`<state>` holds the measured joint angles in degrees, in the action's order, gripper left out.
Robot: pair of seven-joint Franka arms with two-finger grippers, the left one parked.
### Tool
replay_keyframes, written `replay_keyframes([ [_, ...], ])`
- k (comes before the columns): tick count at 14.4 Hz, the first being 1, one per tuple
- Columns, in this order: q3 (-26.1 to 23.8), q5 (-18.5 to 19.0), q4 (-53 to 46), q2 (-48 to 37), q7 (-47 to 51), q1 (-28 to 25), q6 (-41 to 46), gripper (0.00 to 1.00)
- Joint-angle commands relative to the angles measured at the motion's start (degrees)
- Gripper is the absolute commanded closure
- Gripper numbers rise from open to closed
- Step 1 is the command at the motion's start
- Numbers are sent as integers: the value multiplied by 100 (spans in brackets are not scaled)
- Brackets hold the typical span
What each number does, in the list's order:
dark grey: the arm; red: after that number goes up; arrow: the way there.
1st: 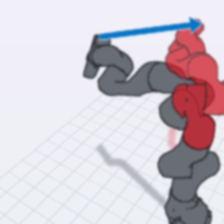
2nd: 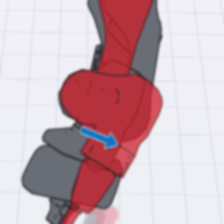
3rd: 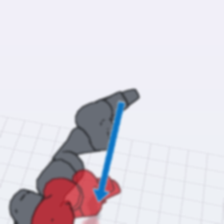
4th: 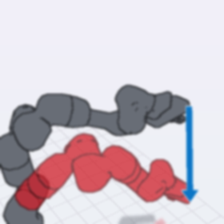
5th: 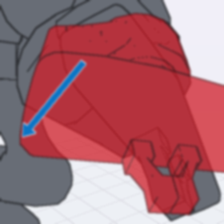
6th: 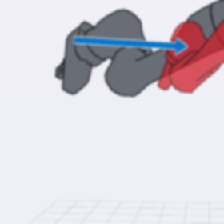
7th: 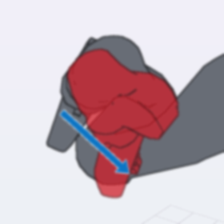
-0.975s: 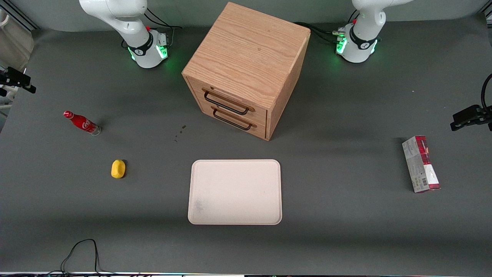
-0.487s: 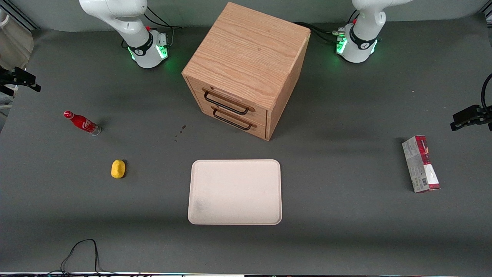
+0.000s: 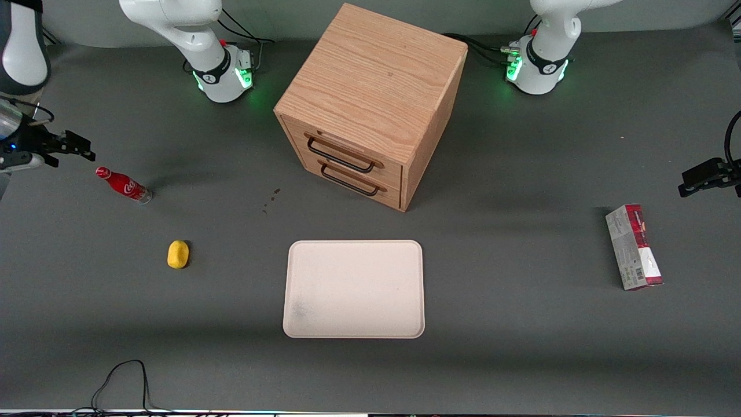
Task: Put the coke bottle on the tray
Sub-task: 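Close the right gripper around the red Coca-Cola bottle's body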
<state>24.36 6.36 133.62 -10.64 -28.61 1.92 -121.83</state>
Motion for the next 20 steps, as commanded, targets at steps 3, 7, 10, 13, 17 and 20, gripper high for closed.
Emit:
replay_keyframes([
  [3, 183, -3, 462, 493, -57, -51, -1016, 0],
  [7, 192, -3, 666, 581, -22, -51, -1256, 0],
  [10, 192, -3, 683, 642, -31, -51, -1230, 0],
  [13, 192, -3, 675, 660, -40, -42, -1151, 0],
  [17, 192, -3, 648, 634, -40, -51, -1124, 33],
  [20, 192, -3, 639, 625, -48, -51, -1124, 75],
])
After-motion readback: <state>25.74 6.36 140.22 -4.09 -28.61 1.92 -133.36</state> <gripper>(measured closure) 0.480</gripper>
